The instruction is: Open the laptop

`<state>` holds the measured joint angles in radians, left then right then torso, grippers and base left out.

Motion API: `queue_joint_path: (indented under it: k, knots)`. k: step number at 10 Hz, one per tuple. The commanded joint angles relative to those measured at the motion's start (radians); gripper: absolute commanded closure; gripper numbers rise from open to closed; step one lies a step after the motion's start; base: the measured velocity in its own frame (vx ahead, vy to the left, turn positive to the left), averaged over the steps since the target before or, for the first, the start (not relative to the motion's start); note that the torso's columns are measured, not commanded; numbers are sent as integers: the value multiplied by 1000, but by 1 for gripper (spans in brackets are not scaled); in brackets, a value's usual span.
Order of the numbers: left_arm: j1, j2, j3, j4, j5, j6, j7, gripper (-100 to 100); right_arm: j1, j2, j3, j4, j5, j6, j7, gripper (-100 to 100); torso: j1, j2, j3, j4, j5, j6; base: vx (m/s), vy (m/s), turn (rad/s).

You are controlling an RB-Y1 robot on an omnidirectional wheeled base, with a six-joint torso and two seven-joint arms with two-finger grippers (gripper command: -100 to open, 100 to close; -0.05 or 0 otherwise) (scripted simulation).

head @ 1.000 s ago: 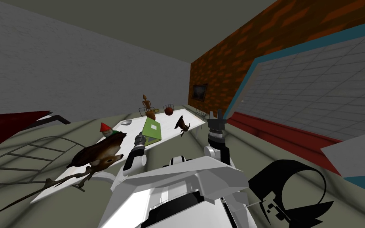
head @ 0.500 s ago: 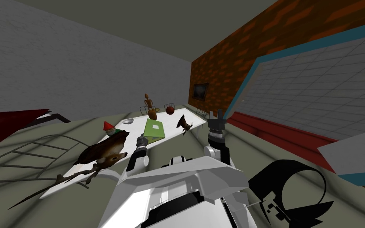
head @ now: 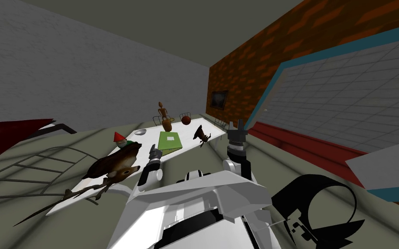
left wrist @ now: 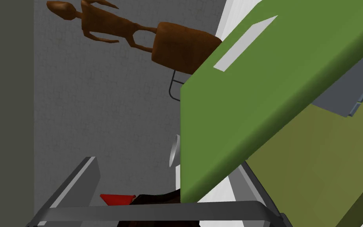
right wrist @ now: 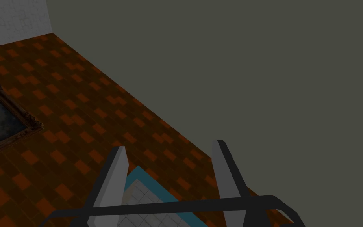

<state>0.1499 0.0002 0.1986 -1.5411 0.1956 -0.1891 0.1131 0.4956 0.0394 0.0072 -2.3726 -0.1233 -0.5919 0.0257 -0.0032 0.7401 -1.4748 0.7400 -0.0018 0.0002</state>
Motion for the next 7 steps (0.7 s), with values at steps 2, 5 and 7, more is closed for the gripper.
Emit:
queue_joint_path:
  k: [2,5,7]
  knots:
    - [-22,5,14,-66,3,85,-2,-100,0,0,0,0,0,0,0,0,2,0,0,0,0,0,-16,-18,23]
    - [-36,10,24,-117,6,152,-4,-100,0,0,0,0,0,0,0,0,2,0,0,0,1,0,-16,-14,27]
    - [-22,8,20,-116,6,146,-3,0,0,0,0,0,0,0,0,0,2,-1,0,-1,1,0,-3,-3,3]
